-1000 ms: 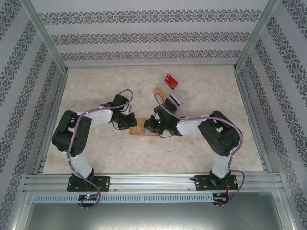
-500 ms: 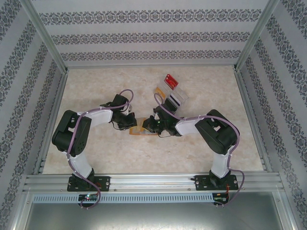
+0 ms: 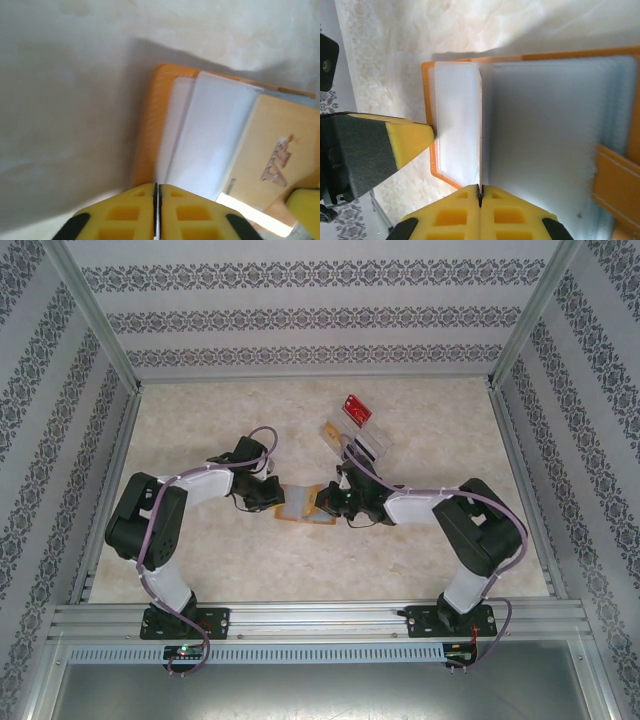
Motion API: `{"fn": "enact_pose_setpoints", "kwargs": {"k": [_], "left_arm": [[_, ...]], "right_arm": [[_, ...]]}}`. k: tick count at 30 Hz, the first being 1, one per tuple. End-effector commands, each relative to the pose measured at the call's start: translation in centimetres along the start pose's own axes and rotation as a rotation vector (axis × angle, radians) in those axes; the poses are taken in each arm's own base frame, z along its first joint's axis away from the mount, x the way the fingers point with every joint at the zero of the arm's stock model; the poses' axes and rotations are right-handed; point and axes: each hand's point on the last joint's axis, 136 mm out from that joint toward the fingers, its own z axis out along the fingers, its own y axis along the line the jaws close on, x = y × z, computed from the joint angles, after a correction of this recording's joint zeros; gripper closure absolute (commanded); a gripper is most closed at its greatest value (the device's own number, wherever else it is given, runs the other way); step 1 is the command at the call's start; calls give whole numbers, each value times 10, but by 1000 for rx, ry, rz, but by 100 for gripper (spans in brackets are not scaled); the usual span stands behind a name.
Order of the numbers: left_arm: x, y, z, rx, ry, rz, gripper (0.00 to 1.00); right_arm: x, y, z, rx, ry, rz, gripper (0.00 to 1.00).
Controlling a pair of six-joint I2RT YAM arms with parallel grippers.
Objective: Take the credit cards out of the card holder
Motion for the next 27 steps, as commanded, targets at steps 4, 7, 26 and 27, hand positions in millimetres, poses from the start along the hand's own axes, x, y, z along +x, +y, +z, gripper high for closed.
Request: {"fn": "enact_pose_setpoints", "kwargs": {"k": [4,7,26,27], "left_arm": [[-12,-25,-60,26,-112,49,66],[-20,-20,-82,-8,-178,37,52],[-19,48,-134,-214,-414,5,0],[-16,49,-135,-215,-412,10,0]], "right_arm": [[-11,4,-48,100,-63,-241,100],[-18,21,-70,111,-95,-353,100],[-91,77,-125,415,-120,-810,100],[-98,78,-121,425,-116,-817,100]]}}
